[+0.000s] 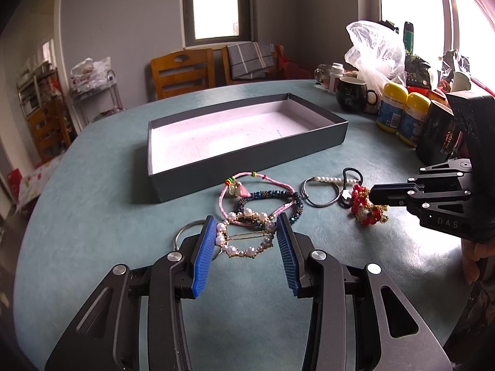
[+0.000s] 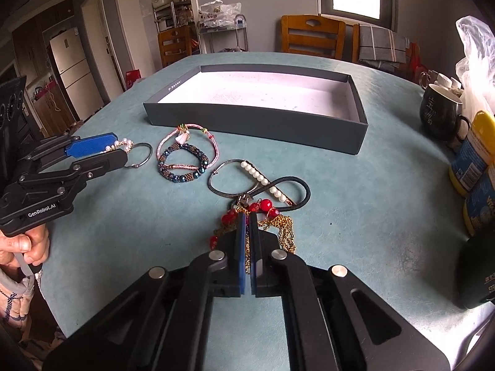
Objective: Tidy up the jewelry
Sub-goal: 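Carry the clip and necklace into the box and open both grippers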
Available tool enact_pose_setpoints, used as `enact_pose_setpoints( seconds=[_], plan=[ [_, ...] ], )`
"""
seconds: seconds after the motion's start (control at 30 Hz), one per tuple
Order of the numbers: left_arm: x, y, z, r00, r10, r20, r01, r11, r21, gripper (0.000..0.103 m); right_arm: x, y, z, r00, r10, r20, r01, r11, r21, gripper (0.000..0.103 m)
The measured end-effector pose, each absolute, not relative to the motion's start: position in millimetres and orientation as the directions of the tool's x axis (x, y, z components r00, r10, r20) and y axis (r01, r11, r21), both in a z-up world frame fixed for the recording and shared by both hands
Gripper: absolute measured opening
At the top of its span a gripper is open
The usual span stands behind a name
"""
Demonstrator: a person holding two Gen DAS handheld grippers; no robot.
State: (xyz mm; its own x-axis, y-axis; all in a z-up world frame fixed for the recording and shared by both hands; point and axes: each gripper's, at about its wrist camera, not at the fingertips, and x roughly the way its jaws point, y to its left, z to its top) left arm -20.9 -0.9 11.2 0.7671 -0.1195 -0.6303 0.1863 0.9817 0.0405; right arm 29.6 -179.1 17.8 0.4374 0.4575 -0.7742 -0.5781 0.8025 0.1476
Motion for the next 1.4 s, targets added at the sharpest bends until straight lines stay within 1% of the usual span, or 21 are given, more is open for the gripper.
enact_pose_setpoints(
  seconds=[0.2, 0.4, 0.63, 0.97, 1.13, 1.2, 1.27, 1.4],
  plan=[
    [-21.3, 1.0, 12.5, 0.767, -0.128, -0.628, 0.189, 0.982, 0.03, 0.042, 29.3, -191.3, 29.9, 0.466, 0.498, -0.731, -0.563, 0.805, 0.189, 0.002],
    [-15.2, 12.3, 24.2, 0.765, -0.175, -0.62, 0.191, 0.981, -0.04, 0.042, 32.8, -206.6, 65.6, 0.514, 0.549, -0.659, -0.56, 0.797, 0.228, 0.002],
    [5.6, 15.1, 56.0, 0.798, -0.174, -0.576, 0.2, 0.98, -0.019, 0.042, 47.0, -208.8, 100.5, 0.56, 0.572, -0.599, -0.571, 0.791, 0.221, 0.002],
    [63.4, 18.0, 91.1, 0.831, -0.164, -0.532, 0.188, 0.982, -0.008, 0.042, 93.4, -194.3, 138.4, 0.607, 0.592, -0.53, -0.588, 0.783, 0.203, 0.002],
    [96.0, 21.3, 82.3, 0.824, -0.122, -0.553, 0.155, 0.988, 0.014, 0.042, 132.3, -182.1, 126.9, 0.604, 0.574, -0.553, -0.565, 0.798, 0.21, 0.002],
    [111.9, 27.4, 69.7, 0.801, -0.127, -0.584, 0.146, 0.989, -0.015, 0.042, 149.8, -178.3, 111.6, 0.59, 0.562, -0.58, -0.548, 0.806, 0.223, 0.002],
    [125.4, 32.3, 55.0, 0.781, -0.108, -0.616, 0.126, 0.992, -0.015, 0.042, 162.9, -174.5, 93.0, 0.588, 0.532, -0.61, -0.523, 0.825, 0.215, 0.002],
    [140.4, 40.8, 30.0, 0.736, -0.114, -0.668, 0.118, 0.992, -0.039, 0.042, 181.4, -175.7, 57.8, 0.575, 0.498, -0.649, -0.475, 0.849, 0.231, 0.002]
  ],
)
